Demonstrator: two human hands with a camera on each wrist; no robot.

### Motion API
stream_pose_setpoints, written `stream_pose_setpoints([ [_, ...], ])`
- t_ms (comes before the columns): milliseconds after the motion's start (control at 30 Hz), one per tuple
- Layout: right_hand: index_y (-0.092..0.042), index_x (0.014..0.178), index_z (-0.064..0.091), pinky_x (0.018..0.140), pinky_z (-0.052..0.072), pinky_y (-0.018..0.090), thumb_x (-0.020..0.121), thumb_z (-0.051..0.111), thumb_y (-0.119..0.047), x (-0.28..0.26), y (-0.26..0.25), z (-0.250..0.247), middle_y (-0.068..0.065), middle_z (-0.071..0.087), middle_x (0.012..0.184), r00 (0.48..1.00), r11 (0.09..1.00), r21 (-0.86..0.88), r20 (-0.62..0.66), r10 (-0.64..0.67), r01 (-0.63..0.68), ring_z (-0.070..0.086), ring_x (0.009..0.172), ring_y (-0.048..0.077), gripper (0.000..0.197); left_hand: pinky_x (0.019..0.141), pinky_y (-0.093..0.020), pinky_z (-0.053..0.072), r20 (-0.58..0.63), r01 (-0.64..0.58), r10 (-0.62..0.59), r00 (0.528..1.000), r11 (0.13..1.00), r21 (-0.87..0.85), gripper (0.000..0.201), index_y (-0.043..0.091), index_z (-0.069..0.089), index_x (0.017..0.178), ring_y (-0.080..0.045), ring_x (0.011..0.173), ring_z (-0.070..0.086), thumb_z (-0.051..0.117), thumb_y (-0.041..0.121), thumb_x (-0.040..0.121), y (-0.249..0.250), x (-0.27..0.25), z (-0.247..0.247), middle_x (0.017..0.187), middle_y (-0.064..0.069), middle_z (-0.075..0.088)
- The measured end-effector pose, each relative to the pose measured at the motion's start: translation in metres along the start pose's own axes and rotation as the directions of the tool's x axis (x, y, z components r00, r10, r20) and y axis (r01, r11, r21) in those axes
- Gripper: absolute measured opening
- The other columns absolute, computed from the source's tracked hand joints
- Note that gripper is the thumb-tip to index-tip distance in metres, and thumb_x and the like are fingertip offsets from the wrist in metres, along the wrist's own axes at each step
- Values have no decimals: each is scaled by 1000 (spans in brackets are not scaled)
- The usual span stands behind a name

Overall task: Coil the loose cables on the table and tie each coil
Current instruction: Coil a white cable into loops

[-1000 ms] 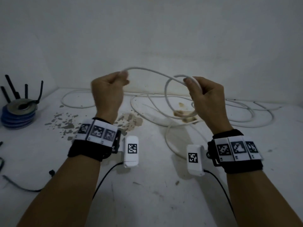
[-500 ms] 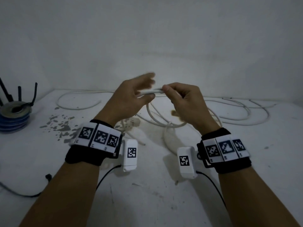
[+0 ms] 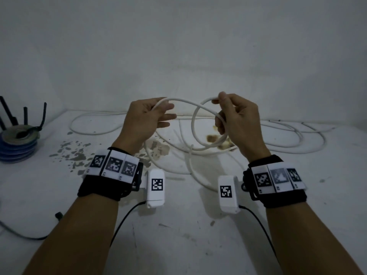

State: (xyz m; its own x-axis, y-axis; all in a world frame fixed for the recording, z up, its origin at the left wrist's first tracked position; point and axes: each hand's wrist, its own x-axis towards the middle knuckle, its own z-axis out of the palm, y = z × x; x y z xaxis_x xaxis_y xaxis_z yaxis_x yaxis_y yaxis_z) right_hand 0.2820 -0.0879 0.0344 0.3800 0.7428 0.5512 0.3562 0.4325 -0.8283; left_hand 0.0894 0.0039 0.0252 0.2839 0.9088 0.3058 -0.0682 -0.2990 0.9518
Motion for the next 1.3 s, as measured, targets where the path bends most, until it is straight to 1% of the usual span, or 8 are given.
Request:
stream_pose_setpoints([
  [233, -17, 84, 74, 53, 35, 23, 100, 58, -28, -6, -4, 19, -13, 46, 48, 996, 998, -47, 76, -37, 41, 41, 49, 6, 25, 76, -35, 59, 370, -289, 218, 903, 946, 149, 21, 10, 69, 115, -23, 81, 72, 57, 8, 98, 13, -12, 11, 90, -8, 74],
  [467, -16, 94, 73, 68, 54, 26, 88, 73, -27, -8, 9, 8, -4, 71, 76, 931, 958, -282, 361, 62, 46, 66, 73, 15, 12, 64, -28, 51, -26, -246, 245, 969, 964, -96, 19, 9, 68, 101, -17, 65, 58, 51, 15, 103, 14, -5, 4, 73, -4, 60],
  [600, -20, 76, 70, 63, 57, 53, 94, 66, -28, -2, 22, 10, -12, 57, 55, 991, 935, -355, 119, 66, -19, 53, 55, 25, 20, 61, -28, 50, -66, -204, 199, 978, 976, -79, 19, 11, 69, 101, -17, 69, 66, 52, 19, 103, 14, -2, -6, 76, -2, 65],
  [733, -17, 89, 70, 48, 47, 21, 97, 63, -28, 2, 14, 5, 2, 65, 74, 982, 954, -295, -156, -108, 58, 55, 55, 8, 15, 58, -27, 49, 14, -105, 106, 994, 992, -65, 19, 10, 64, 98, -21, 77, 73, 47, 14, 104, 12, -2, 0, 76, -2, 69],
  [900, -7, 76, 63, 57, 52, 45, 96, 58, -40, 7, 22, -6, 0, 46, 56, 982, 936, -353, -173, -77, 12, 43, 54, 17, 39, 63, -30, 52, 159, -33, 55, 986, 990, -134, 16, 9, 58, 108, -27, 80, 71, 46, 2, 100, 17, -4, -3, 72, -2, 68],
  [1133, -7, 61, 53, 54, 38, 32, 95, 62, -40, 8, 20, -16, -11, 36, 48, 996, 945, -328, -83, -14, -14, 36, 51, 12, 48, 56, -33, 42, 177, -54, 69, 982, 995, -85, 35, 7, 65, 80, -20, 45, 55, 60, 40, 90, 15, -5, -7, 46, 2, 41],
  [1200, 3, 74, 63, 57, 49, 39, 93, 55, -57, 5, 18, -10, 0, 57, 57, 993, 916, -384, -42, 107, -114, 54, 53, 22, 64, 50, -29, 43, 212, -39, 47, 976, 998, -43, 34, 6, 61, 74, -20, 40, 51, 60, 34, 92, 16, -7, -5, 43, 2, 38],
  [1300, -4, 87, 70, 48, 46, 18, 96, 46, -61, 2, 8, -8, -7, 61, 67, 945, 852, -447, 38, 324, -275, 60, 47, 1, 63, 45, -23, 36, 191, -58, 66, 979, 997, -46, 26, 6, 63, 80, -14, 42, 39, 53, 18, 101, 15, -7, -3, 49, 3, 38],
])
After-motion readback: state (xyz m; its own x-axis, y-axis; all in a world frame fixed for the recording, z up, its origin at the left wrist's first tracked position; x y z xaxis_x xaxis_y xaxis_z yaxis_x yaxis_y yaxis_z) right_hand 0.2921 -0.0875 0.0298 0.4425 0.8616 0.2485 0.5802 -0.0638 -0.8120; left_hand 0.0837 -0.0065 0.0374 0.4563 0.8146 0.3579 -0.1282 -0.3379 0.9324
